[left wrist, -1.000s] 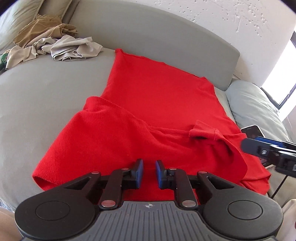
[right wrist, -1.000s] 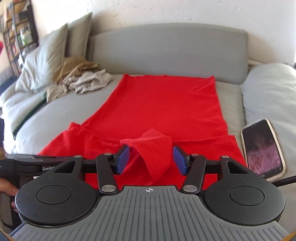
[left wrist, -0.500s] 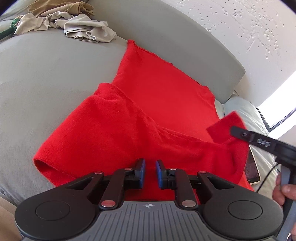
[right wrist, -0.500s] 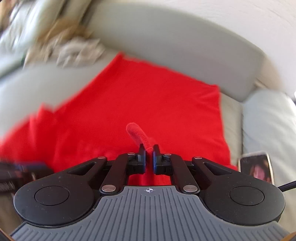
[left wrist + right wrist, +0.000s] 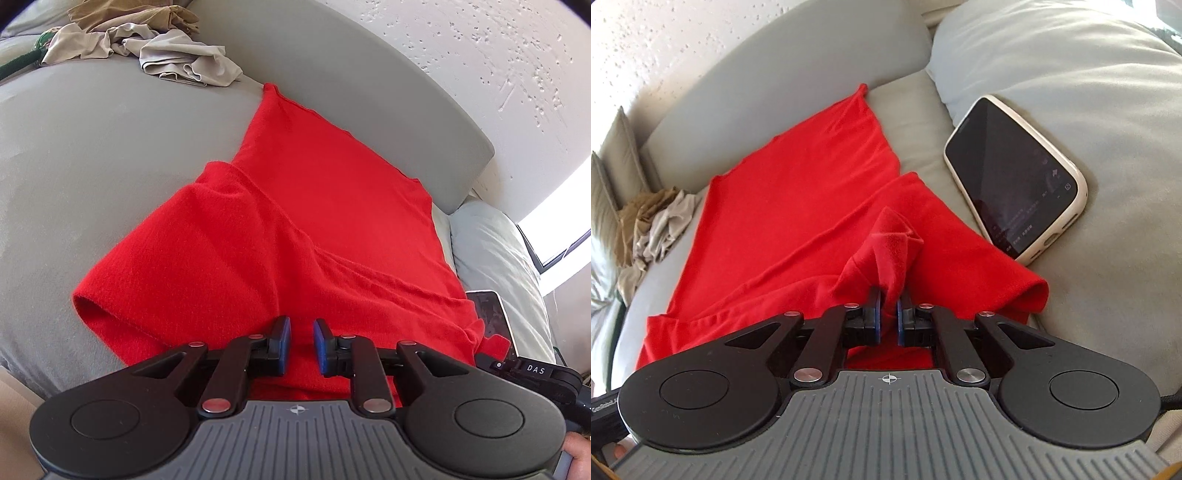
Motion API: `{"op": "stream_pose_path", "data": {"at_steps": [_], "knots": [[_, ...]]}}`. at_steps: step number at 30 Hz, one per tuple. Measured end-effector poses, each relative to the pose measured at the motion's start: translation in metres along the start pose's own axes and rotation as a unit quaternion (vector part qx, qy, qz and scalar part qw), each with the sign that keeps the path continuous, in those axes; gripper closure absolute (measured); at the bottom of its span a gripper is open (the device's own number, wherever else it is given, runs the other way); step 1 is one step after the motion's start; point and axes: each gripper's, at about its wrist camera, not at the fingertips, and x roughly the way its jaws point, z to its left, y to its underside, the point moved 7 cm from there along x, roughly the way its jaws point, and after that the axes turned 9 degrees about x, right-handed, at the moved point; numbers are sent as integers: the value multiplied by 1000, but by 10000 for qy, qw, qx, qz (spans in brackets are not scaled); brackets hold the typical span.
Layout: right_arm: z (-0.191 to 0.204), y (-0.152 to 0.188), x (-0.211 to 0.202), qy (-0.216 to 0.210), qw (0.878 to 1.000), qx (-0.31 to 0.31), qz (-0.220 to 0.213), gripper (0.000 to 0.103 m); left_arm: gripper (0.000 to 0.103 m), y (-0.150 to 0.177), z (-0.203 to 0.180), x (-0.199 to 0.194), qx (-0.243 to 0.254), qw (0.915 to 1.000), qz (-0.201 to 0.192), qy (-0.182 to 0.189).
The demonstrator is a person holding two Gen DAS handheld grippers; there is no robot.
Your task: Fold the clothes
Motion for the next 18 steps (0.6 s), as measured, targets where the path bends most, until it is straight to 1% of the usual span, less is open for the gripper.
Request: {"op": "stream_pose_path", "data": {"at_steps": [2,3,4,6,7,8,9,10,11,12,14,15,16,18], "knots": [[12,-5,-1,2,9998,-178,-46,96,83,-1,3,-2,-145,9998,-103,-59],[23,-11,-4,-117,9993,-306,-156,96,84,-2,5,-4,-236,9995,-176,-116],[38,-20,-12,-317,9980,-423,-344,96,85,-3,7,-6,-326,9990,-249,-172],[60,-39,-37,-811,9921,-468,-832,96,86,-6,9,-11,-341,9979,-437,-349],[67,-46,-51,-1050,9876,-420,-1089,96,85,-8,8,-14,-323,9971,-551,-411],[70,-52,-62,-1188,9840,-382,-1272,97,85,-9,7,-15,-287,9967,-613,-445],[69,-55,-67,-1196,9824,-357,-1388,97,85,-10,6,-16,-249,9963,-672,-478],[64,-54,-66,-1094,9830,-346,-1435,97,85,-10,5,-16,-223,9959,-715,-507],[56,-52,-61,-958,9846,-327,-1423,97,84,-10,3,-15,-185,9961,-686,-531],[43,-47,-48,-750,9891,-258,-1240,97,82,-9,2,-14,-147,9962,-653,-555],[13,-34,-17,-352,9972,55,-659,96,82,-7,0,-11,-30,9962,-586,-639],[-3,-25,-4,-203,9988,285,-353,96,81,-7,-1,-9,29,9961,-553,-682],[-16,-17,6,-132,9986,507,-122,96,81,-6,-2,-9,69,9960,-546,-710],[-23,-12,4,-276,9966,769,-87,97,80,-6,-2,-8,146,9955,-537,-765]]}}
